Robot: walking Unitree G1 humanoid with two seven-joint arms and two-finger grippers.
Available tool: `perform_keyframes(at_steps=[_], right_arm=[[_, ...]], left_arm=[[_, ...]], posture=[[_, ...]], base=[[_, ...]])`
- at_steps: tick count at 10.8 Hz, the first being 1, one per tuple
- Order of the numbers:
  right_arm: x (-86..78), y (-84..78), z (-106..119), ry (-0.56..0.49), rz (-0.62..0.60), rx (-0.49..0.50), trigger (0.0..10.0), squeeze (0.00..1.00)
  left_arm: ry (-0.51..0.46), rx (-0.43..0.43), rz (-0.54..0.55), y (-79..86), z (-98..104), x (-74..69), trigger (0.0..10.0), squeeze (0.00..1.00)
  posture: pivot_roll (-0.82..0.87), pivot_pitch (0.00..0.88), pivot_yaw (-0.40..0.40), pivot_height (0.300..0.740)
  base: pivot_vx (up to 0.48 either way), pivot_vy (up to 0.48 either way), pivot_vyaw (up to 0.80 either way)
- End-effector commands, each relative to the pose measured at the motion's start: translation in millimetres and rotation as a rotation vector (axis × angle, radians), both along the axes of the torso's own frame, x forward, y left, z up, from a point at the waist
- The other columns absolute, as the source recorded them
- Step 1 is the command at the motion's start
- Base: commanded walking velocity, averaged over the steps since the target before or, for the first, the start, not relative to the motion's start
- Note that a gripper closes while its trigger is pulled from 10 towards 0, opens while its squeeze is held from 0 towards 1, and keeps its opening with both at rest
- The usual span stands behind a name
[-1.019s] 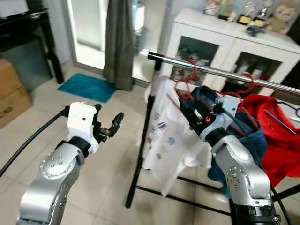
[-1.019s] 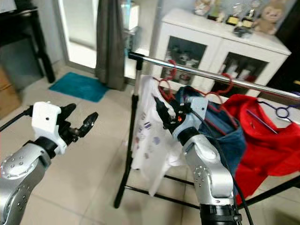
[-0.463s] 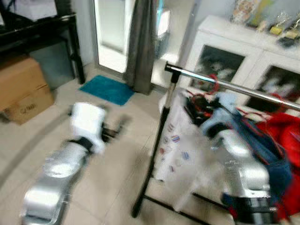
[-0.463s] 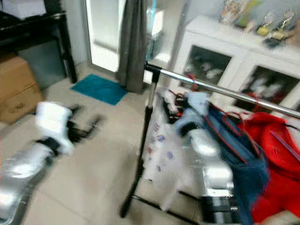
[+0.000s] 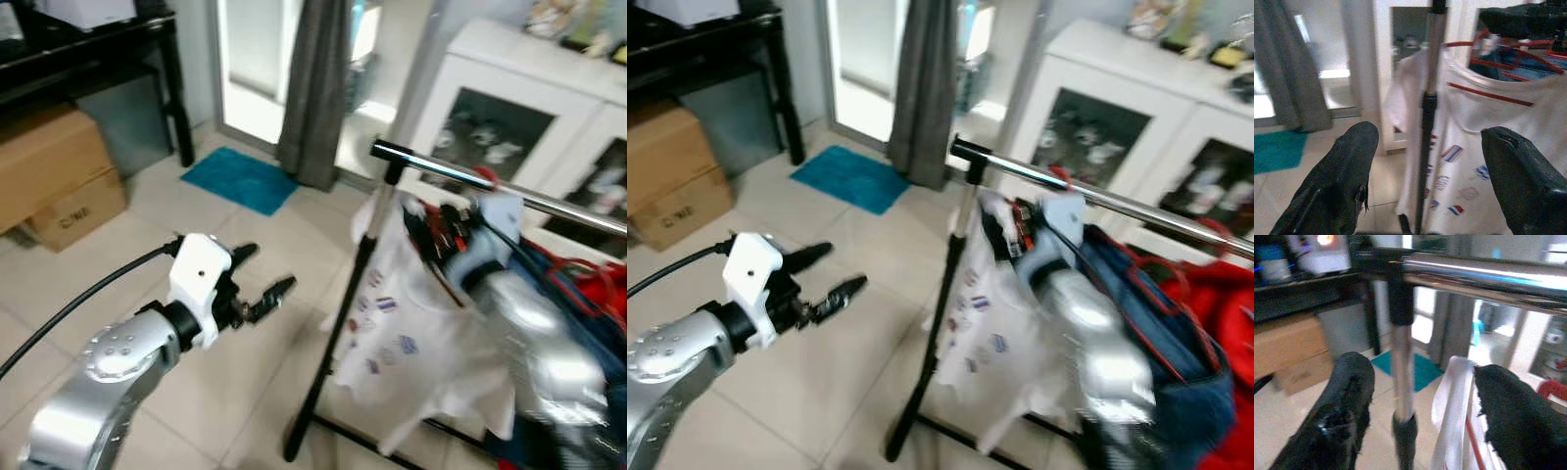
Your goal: Hang hanger
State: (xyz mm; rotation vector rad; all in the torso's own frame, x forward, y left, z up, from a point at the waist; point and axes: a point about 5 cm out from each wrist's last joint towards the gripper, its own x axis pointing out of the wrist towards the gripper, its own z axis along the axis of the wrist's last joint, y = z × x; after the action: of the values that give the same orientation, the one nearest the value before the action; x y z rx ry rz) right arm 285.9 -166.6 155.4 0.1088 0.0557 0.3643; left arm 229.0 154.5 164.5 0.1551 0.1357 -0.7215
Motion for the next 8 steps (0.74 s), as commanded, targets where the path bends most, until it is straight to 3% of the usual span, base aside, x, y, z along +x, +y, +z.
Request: perform_keyframes(at_steps=[1, 3, 4, 5, 6, 7, 8], right_arm=[[-5.8, -0.3, 6.8, -0.005, 0.086, -0.025, 10.0, 1.00], [-6.5, -23.8, 10.2, 0.083, 0.090, -0.141, 10.0, 1.00], [-1.9, -38.9, 8.4, 0.172, 0.036, -0.222, 10.0, 1.00], [4.3, -47.9, 4.5, 0.234, -0.017, -0.278, 10.0, 0.88], [9.4, -48.2, 2.5, 0.252, -0.021, -0.289, 10.0, 0.00], [22.4, -46.3, 1.1, 0.271, -0.051, -0.260, 10.0, 0.00], [30.5, -45.5, -1.9, 0.286, -0.069, -0.198, 5.0, 0.00]], left_arm=[[0.023, -0.010, -0.061, -2.3, 0.7, -4.4, 10.0, 0.00], [0.057, 0.004, -0.173, -1.1, 2.4, -8.2, 10.0, 0.00], [0.078, 0.029, -0.246, -0.9, 3.0, -10.2, 10.0, 0.00], [0.104, 0.056, -0.306, -0.9, 2.7, -12.6, 10.0, 0.00], [0.107, 0.057, -0.330, -1.4, 4.9, -13.3, 10.0, 0.00], [0.111, 0.050, -0.354, -2.2, 7.8, -13.7, 10.0, 0.00], [0.115, 0.046, -0.363, -3.6, 7.8, -13.8, 10.0, 0.00]], posture=[[0.01, 0.000, -0.117, 0.740], [0.00, 0.000, -0.112, 0.740], [-0.01, 0.000, -0.111, 0.740], [-0.01, 0.000, -0.111, 0.740], [-0.01, 0.000, -0.111, 0.740], [-0.01, 0.000, -0.110, 0.740], [-0.01, 0.000, -0.113, 0.740]], base=[[0.000, 0.000, 0.00], [0.000, 0.000, 0.00], [0.000, 0.000, 0.00], [0.000, 0.000, 0.00], [0.000, 0.000, 0.00], [0.000, 0.000, 0.00], [0.000, 0.000, 0.00]])
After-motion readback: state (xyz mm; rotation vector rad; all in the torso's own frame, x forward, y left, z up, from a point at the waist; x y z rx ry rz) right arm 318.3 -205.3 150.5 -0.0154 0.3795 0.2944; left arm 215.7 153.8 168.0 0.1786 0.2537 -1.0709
